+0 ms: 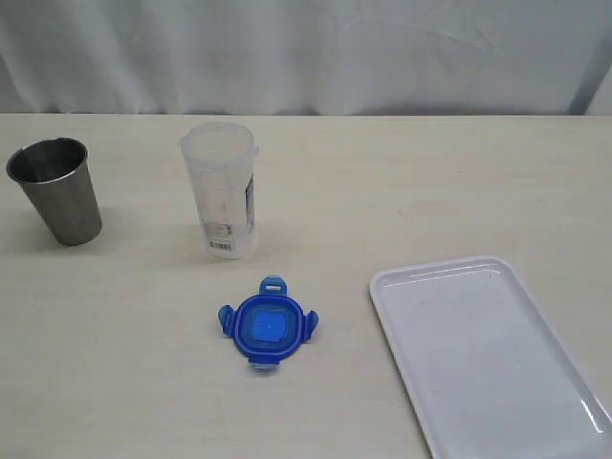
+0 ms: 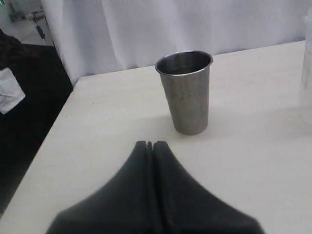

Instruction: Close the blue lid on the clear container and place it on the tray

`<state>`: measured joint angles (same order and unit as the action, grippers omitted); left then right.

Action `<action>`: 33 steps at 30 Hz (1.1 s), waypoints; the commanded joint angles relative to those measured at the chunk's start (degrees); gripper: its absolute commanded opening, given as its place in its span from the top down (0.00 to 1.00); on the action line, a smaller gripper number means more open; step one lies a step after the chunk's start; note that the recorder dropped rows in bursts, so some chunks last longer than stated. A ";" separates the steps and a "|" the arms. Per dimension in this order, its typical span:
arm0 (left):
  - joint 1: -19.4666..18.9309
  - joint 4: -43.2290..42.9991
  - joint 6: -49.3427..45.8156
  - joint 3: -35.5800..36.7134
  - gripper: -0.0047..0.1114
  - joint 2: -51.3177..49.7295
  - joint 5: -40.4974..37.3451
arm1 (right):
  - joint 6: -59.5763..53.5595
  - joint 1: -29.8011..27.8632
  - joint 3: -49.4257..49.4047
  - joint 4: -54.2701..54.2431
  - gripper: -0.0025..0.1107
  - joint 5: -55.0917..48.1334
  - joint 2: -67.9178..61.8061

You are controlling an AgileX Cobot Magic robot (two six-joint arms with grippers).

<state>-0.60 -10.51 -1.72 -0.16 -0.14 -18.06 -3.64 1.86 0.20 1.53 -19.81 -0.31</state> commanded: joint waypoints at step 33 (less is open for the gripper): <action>-0.06 0.86 13.57 -1.81 0.12 -26.29 61.78 | 0.01 -0.36 -0.20 0.23 0.94 0.20 0.31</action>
<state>-0.60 -9.38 11.54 -1.25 -21.77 43.39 -3.64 1.86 0.20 1.53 -19.81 -0.31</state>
